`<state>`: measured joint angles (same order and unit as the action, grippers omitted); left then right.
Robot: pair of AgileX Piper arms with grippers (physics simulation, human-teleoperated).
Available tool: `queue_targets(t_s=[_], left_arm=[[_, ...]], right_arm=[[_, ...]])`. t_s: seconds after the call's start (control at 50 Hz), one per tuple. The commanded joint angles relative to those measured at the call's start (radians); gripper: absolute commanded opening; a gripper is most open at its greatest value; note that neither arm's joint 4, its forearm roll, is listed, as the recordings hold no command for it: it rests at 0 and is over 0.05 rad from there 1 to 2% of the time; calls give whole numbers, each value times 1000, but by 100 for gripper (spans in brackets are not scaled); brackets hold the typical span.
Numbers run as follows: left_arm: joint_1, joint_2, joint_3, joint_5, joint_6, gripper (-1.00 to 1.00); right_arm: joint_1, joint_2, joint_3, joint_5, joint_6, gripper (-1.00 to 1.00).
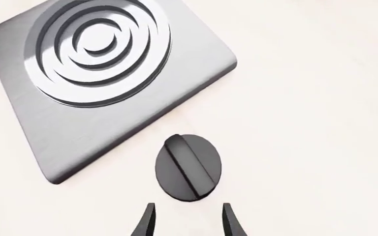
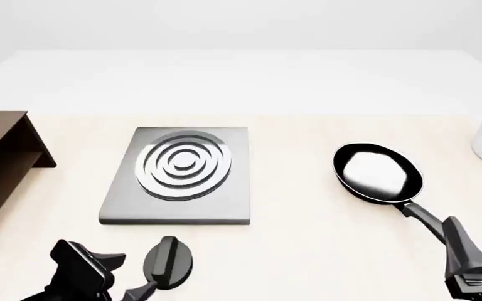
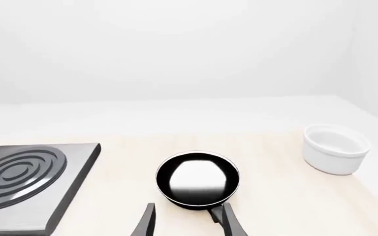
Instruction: Turn on the stove and put the frying pan on it.
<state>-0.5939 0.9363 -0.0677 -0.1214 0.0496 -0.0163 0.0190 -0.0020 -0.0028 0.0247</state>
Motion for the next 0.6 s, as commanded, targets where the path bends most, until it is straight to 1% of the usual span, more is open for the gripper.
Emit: queue_targets(t_s=[0.02,0.08,0.36,0.46,0.6], left_arm=[[-34,98,14,-100,-15,100],[-38,111,15,-113,-16,100],[-70,254,17,-246,-25,100],[-85,274,13,-262,-30,100],[-99,357,18,-341,-38,100]], right_arm=[[1,4,0,-3,-3,100],[1,2,0,-1,-3,100],[1,-8,0,8,-5,100],[1,-4,0,4,-9,100],[2,0,0,2,-13,100]])
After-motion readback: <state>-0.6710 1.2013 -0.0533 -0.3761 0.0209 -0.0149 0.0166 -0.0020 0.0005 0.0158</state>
